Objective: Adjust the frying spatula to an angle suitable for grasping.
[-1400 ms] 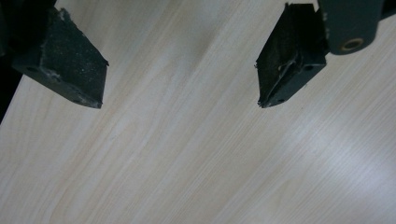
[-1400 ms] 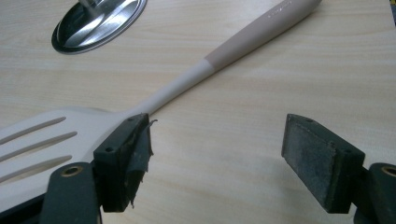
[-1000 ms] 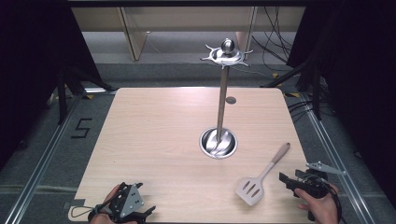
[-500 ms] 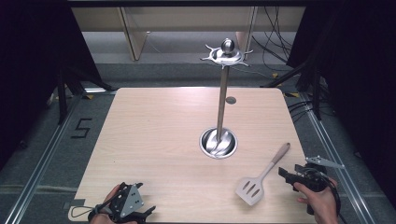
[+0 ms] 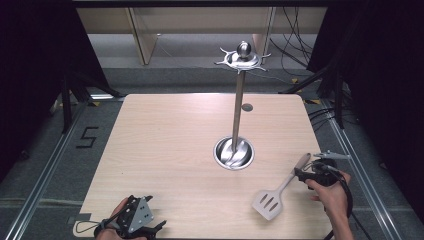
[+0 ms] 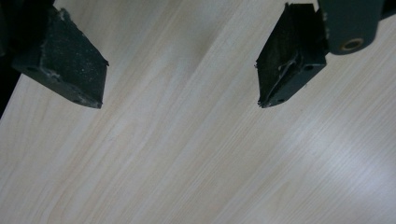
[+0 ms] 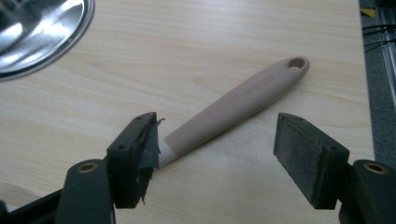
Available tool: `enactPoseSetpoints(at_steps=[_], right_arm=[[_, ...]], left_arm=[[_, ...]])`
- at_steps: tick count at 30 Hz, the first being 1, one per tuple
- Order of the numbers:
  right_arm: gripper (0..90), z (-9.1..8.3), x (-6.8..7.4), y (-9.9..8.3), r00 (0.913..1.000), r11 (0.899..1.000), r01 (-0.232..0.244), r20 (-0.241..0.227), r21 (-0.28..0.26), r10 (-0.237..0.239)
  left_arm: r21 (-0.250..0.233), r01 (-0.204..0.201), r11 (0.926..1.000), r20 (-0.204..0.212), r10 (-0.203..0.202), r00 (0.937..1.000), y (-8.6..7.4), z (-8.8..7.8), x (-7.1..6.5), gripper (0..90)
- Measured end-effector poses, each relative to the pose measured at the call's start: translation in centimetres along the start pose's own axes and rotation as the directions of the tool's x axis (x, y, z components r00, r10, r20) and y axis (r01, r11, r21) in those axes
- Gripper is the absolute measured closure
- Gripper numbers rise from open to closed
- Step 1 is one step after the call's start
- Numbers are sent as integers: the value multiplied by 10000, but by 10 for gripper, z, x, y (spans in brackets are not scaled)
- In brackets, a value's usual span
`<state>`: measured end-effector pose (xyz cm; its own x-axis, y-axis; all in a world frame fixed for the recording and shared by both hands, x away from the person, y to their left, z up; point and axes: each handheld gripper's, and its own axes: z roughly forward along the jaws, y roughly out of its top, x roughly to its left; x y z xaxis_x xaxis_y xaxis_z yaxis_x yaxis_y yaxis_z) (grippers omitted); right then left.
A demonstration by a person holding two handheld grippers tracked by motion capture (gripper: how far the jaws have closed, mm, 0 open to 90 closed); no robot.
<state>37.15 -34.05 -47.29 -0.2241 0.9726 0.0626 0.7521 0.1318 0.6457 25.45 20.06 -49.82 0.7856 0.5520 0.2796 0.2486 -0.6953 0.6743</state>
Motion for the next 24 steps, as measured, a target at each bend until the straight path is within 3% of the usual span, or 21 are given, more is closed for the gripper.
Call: enactPoseSetpoints(at_steps=[1, 2, 4, 5, 7, 9, 10, 11, 13, 15, 16, 17, 19, 21, 24], right_arm=[[316, 3, -1, 0, 9997, 9997, 222, -26, -90, -222], [316, 4, 2, 1, 9999, 9997, 78, -87, 220, -76], [319, 8, 5, 2, 9998, 9994, -123, -169, 319, 128], [323, 9, 5, 2, 9999, 9990, 74, -99, 445, -69], [324, 13, 7, 4, 9998, 9986, -207, -21, 491, 208], [344, 18, 4, 3, 9997, 9965, 182, 168, 820, -197], [334, 21, 5, 4, 9998, 9952, -156, 113, 963, 146], [337, 23, 3, 3, 9997, 9968, 31, 256, 802, -52], [337, 22, 4, 4, 9995, 9957, -18, 311, 924, -11], [329, 25, 8, 5, 10000, 9958, 71, 62, 912, -77], [301, 29, 14, 6, 9998, 9914, -146, 145, 1298, 129], [301, 29, 14, 6, 9998, 9914, -146, 145, 1298, 129], [325, 33, 18, 9, 9993, 9941, 213, 275, 1065, -243], [345, 33, 22, 9, 9994, 9933, 4, 330, 1154, -43], [402, 36, 25, 15, 9973, 9903, 504, 466, 1294, -569]], left_arm=[[4, -25, 10000, 14, 25, 10000, 0, 0, 0, 155], [4, -25, 10000, 14, 25, 10000, 0, 0, 0, 155], [-23, -6, 10000, 61, 6, 10000, 0, 1, 0, 155], [-23, -6, 10000, 61, 6, 10000, 0, 1, 0, 156], [-5, -127, 9999, -67, 127, 9999, 0, 0, 0, 155], [2, -98, 10000, -50, 98, 9999, 0, 0, 0, 155], [-40, -57, 10000, 26, 57, 10000, 0, 0, 0, 155], [-9, -120, 9999, -27, 120, 9999, 0, 0, 0, 155], [-27, 14, 10000, 104, -14, 9999, 0, 1, 0, 155], [32, -61, 10000, 42, 61, 10000, 0, 1, 0, 156], [36, -39, 10000, 38, 39, 10000, 0, 1, -1, 156], [36, -39, 10000, 38, 39, 10000, 0, 1, -1, 156], [-36, -34, 10000, 5, 34, 10000, 0, 1, 0, 156], [-43, -69, 10000, -13, 69, 10000, 0, 0, 0, 154], [-6, -57, 10000, 38, 57, 10000, 0, 1, 0, 156]])
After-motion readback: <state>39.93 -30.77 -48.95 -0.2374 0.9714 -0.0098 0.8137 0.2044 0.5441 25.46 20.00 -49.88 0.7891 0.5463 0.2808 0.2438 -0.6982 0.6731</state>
